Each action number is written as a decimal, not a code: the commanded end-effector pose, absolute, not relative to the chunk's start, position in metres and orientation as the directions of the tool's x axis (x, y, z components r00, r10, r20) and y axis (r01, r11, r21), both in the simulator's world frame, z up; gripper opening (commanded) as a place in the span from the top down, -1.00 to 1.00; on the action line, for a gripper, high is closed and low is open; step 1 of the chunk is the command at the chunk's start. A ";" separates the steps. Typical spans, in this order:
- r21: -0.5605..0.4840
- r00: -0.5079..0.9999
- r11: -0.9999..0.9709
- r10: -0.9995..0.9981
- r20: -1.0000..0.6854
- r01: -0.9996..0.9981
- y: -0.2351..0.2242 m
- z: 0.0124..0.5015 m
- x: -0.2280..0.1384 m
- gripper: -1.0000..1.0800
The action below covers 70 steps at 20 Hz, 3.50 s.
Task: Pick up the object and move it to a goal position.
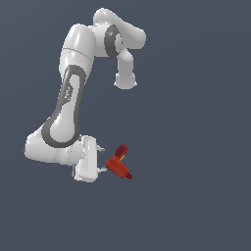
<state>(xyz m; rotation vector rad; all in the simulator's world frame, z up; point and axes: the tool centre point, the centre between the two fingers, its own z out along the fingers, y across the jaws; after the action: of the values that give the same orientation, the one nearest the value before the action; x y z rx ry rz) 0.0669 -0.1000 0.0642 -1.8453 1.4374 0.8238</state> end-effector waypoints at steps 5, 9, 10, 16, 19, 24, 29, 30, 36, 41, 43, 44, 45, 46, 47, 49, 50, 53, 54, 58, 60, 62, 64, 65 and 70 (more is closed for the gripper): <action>-0.094 0.152 -0.135 -0.531 -0.834 -0.986 -0.106 0.063 0.070 -1.00; -0.094 0.153 -0.136 -0.532 -0.833 -0.986 -0.107 0.063 0.069 -1.00; -0.094 0.153 -0.136 -0.532 -0.833 -0.986 -0.106 0.062 0.069 -1.00; -0.093 0.151 -0.134 -0.531 -0.834 -0.987 -0.089 0.052 0.068 -1.00; -0.092 0.149 -0.133 -0.530 -0.835 -0.987 -0.083 0.048 0.067 -1.00; -0.092 0.149 -0.133 -0.530 -0.835 -0.987 -0.082 0.047 0.067 1.00; -0.092 0.149 -0.133 -0.530 -0.835 -0.987 -0.082 0.047 0.067 1.00; -0.092 0.149 -0.133 -0.530 -0.835 -0.987 -0.082 0.047 0.067 1.00; -0.094 0.150 -0.132 -0.530 -0.834 -0.987 -0.081 0.050 0.067 1.00; -0.094 0.150 -0.132 -0.530 -0.834 -0.987 -0.075 0.057 0.065 1.00; -0.094 0.150 -0.132 -0.530 -0.834 -0.987 -0.071 0.062 0.063 1.00; -0.094 0.150 -0.132 -0.530 -0.834 -0.987 -0.068 0.064 0.062 1.00; -0.093 0.150 -0.132 -0.531 -0.834 -0.987 -0.065 0.067 0.061 1.00; -0.093 0.150 -0.132 -0.531 -0.834 -0.987 -0.062 0.070 0.060 1.00; -0.093 0.150 -0.132 -0.531 -0.834 -0.987 -0.059 0.074 0.059 1.00; -0.093 0.150 -0.132 -0.531 -0.834 -0.987 -0.051 0.083 0.057 1.00; -0.093 0.150 -0.132 -0.531 -0.834 -0.987 -0.046 0.088 0.055 1.00; -0.093 0.150 -0.133 -0.531 -0.834 -0.987 -0.029 0.105 0.050 1.00; -0.093 0.150 -0.133 -0.531 -0.834 -0.987 -0.023 0.111 0.048 1.00; -0.092 0.149 -0.133 -0.532 -0.834 -0.987 0.004 0.141 0.039 1.00; -0.092 0.149 -0.133 -0.532 -0.834 -0.987 0.019 0.157 0.034 1.00; -0.092 0.149 -0.133 -0.532 -0.834 -0.987 0.035 0.174 0.029 1.00; -0.092 0.149 -0.133 -0.532 -0.834 -0.987 0.052 0.192 0.024 1.00; -0.092 0.149 -0.133 -0.532 -0.834 -0.987 0.060 0.201 0.021 1.00; -0.091 0.149 -0.134 -0.531 -0.834 -0.987 0.101 0.245 0.009 1.00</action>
<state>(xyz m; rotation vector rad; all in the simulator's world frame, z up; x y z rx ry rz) 0.0127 0.0890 0.2293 -1.7558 1.4611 0.8660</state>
